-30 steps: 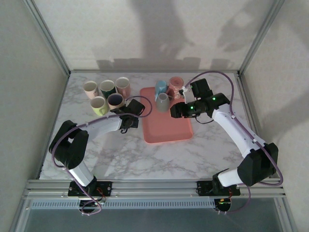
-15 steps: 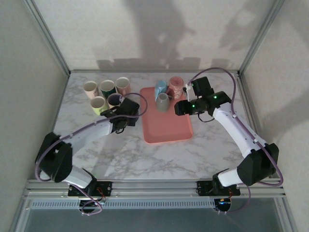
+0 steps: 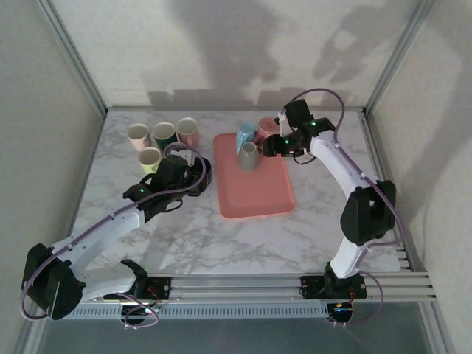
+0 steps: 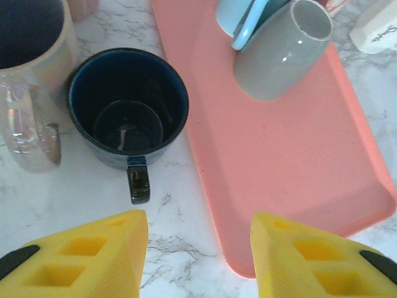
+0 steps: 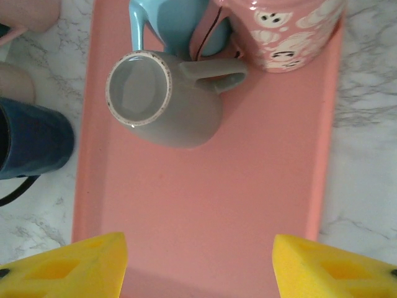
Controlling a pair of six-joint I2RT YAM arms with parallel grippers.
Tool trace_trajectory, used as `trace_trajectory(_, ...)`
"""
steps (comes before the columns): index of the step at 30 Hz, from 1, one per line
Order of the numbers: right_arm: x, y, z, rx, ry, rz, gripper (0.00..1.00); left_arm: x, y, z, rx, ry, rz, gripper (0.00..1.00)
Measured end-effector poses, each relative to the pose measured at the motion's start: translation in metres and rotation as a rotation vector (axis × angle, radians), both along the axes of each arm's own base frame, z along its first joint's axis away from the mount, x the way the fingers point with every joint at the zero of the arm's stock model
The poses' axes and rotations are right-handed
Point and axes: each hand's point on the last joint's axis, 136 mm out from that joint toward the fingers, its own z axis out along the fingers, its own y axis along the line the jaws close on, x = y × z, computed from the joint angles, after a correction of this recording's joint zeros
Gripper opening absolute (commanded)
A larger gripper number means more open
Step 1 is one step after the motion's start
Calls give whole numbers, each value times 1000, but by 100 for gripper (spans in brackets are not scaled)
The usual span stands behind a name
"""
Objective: Turn the mug right side up
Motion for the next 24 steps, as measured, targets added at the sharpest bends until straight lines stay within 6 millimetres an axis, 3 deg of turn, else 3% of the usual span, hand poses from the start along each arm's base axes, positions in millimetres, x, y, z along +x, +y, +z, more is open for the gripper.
trace_trajectory(5, 13, 13, -22, 42, 64, -26, 65, -1, -2, 3, -60, -7, -3, 47)
trace_trajectory(16, 61, 32, -37, 99, 116, -160, 78, -2, -9, 6, -157, -7, -28, 47)
trace_trajectory(24, 67, 32, -53, 106, 176, -244, 80, 0, -8, 10, -187, -12, -25, 46)
